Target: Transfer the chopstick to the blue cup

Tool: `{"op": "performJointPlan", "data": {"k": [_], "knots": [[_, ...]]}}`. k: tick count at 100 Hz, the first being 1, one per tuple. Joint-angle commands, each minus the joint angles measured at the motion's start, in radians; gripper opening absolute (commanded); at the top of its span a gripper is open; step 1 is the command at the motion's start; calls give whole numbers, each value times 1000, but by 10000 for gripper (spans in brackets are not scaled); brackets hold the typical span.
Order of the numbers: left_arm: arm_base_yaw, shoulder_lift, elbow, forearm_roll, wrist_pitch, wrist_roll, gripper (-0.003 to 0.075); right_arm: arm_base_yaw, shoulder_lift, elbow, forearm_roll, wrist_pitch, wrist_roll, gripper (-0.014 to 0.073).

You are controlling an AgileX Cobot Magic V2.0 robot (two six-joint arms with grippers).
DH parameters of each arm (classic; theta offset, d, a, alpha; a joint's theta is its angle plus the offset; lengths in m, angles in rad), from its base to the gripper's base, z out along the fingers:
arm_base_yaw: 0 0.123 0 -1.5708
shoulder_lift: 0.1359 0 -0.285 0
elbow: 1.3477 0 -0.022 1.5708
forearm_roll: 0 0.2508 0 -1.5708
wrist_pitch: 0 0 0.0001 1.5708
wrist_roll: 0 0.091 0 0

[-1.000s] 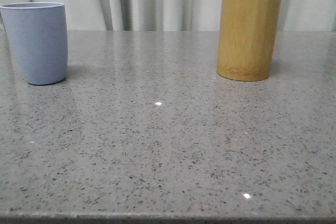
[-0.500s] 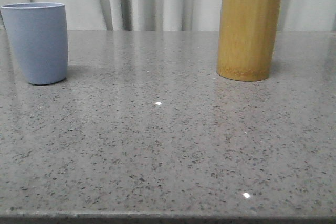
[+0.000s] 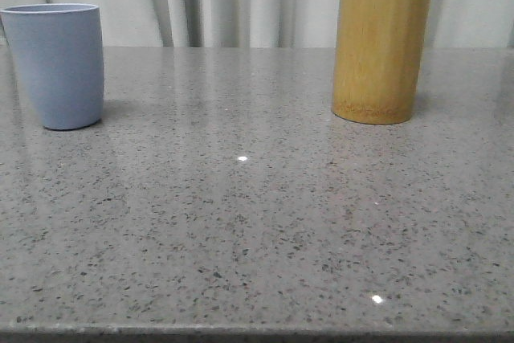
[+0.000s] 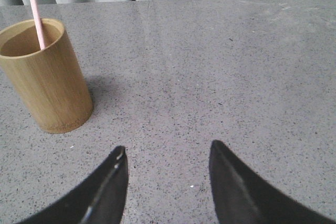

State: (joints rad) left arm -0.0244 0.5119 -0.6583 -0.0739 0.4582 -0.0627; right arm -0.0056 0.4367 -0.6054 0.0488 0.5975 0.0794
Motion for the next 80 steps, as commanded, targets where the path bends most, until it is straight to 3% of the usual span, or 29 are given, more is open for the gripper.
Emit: {"op": "performJointPlan", "data": {"k": [1,19,51,66,80], "knots": [[-2,12,-37,-25,-80,-2,344,-6,16,-31,7,-63,0,379],[-2,31,-49,-26,-87,-1,335,-6,21,-39,23,-56,-17,379],[-2,309,-281,-33,143,56,341,-6,142,-97,23,-27,-31,379],[-2,462,-438,-146,242,201,415,-6,169,-97,23,-27,-31,379],[-2,595,-569,-180,327,205,442,-6,169,-97,23,-33,-31,379]]}}
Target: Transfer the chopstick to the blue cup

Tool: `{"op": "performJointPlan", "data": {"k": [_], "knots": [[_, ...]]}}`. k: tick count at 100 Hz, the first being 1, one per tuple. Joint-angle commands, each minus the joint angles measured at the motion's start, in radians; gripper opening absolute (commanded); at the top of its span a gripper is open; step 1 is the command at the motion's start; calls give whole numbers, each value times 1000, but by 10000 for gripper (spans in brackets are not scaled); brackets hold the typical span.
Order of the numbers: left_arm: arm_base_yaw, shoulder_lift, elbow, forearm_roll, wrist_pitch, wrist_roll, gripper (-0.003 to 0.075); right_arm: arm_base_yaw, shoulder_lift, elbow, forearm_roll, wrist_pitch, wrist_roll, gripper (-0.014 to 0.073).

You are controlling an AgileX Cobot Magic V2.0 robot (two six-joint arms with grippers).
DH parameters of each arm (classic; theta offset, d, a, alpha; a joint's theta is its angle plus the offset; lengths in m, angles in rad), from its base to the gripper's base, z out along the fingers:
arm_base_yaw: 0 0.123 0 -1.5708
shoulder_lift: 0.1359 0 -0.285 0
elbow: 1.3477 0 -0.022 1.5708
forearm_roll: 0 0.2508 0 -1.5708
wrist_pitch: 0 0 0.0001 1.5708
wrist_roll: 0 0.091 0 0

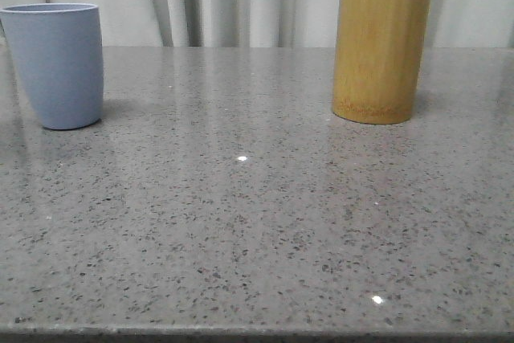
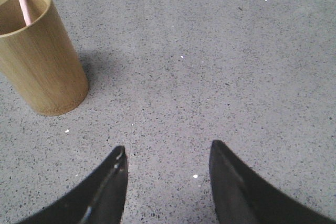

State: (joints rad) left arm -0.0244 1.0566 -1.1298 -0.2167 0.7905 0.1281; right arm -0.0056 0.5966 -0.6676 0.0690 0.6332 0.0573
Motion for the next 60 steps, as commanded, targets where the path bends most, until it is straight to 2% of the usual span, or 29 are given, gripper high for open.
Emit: {"op": "performJointPlan", "data": {"k": [1,36,60], "knots": [[-2,64,-104,-38,5,14,442,-6,9,-35,3,-69,-9,379],[-17,383,-419,-82,340,14,442,-6,9,-35,3,-68,-9,379],[-95,498,-508,-60,362,7,442,-6,9,-35,3,-67,-9,379]]}}
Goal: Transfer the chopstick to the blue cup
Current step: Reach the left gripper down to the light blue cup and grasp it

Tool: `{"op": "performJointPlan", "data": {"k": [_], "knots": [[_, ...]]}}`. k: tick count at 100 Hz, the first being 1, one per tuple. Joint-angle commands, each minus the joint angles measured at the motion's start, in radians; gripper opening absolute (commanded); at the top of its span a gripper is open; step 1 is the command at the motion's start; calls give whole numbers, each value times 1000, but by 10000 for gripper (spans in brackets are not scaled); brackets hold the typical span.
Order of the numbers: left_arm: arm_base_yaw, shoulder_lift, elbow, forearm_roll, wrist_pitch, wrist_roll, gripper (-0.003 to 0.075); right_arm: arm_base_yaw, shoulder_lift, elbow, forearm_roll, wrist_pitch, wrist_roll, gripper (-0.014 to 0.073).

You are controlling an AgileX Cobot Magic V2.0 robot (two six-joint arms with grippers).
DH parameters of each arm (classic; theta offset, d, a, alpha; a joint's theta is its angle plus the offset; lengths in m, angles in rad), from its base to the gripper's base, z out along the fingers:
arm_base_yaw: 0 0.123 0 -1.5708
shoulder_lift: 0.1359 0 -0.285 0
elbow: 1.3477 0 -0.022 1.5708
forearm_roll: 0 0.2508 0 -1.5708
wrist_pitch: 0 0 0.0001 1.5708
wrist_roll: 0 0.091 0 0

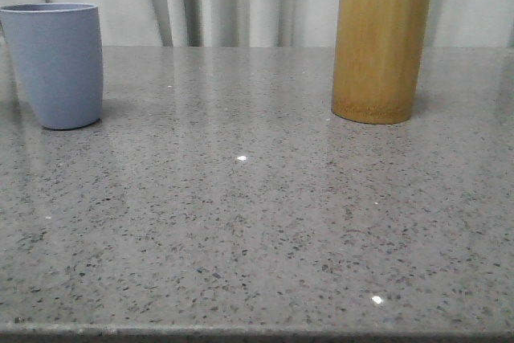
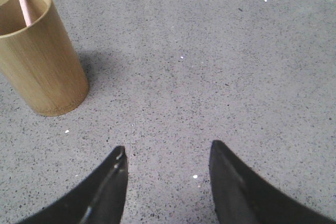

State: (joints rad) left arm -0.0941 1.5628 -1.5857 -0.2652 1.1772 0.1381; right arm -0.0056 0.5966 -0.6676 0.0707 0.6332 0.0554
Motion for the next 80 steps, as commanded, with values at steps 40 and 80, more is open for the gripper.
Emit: {"op": "performJointPlan", "data": {"k": [40,80], "knots": [[-42,95,-72,50,34,-52,440,-6,9,-35,1,-67,-7,379],[-42,153,-72,50,76,-76,300,-6,9,-35,1,-67,-7,379]]}}
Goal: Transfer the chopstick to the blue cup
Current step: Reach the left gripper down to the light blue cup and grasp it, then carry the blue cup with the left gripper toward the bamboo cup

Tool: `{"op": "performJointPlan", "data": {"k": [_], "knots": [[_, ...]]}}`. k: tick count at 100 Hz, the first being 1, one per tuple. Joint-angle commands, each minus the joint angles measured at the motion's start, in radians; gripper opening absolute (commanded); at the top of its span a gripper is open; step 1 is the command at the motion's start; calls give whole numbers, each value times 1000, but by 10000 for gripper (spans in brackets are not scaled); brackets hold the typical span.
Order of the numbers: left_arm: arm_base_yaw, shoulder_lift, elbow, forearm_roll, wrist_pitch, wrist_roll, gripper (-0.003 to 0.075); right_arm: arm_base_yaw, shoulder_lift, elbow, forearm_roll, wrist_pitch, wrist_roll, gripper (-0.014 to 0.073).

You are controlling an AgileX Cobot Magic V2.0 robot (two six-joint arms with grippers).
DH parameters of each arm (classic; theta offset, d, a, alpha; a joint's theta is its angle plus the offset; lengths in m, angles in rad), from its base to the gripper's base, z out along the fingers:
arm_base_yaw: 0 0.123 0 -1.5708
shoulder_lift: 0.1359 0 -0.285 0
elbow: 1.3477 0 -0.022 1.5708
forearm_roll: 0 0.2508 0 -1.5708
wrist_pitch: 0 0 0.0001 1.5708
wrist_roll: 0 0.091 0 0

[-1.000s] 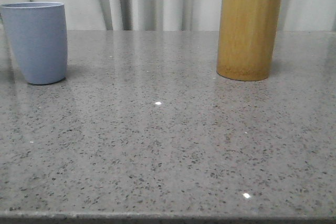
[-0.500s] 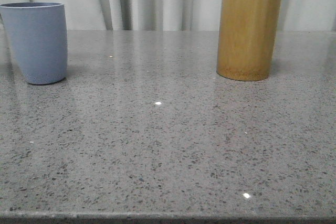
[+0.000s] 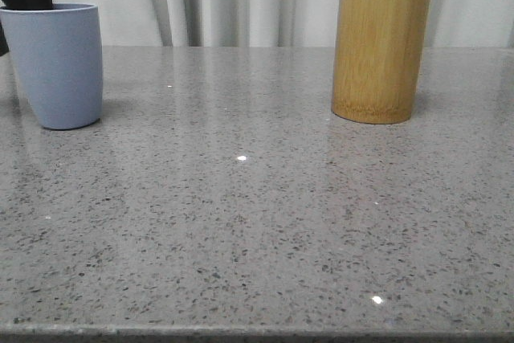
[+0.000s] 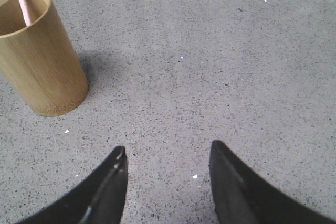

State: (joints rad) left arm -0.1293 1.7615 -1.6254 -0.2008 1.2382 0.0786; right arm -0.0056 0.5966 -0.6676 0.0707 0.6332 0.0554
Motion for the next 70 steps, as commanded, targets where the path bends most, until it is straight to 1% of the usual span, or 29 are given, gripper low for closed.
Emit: {"op": "performJointPlan", "data": {"k": [1,11,23,29,48,61,70], "knots": [[-7,-46,-32,-15,15,-16,295,-6,9,-35,1,-67,-7,379],[-7,-46,-32,-15,17,-16,194,-6,9,-35,1,-68,-7,379],[-7,-46,-32,-15,19,-18,44,-6,9,-35,1,-68,-7,379],[-7,-46,-32,-17,22,-18,-19,-6,9,-35,1,-67,-7,379],[-25,-46,-32,-33,25,-18,-19,-6,9,-34,1,-62,-7,379],[-85,-43,-39,-37,3,-22,-19,-6,9,-34,1,-63,-7,379],[-139,-30,-77,-37,-15,-40,-19,-6,9,-34,1,-62,-7,379]]}}
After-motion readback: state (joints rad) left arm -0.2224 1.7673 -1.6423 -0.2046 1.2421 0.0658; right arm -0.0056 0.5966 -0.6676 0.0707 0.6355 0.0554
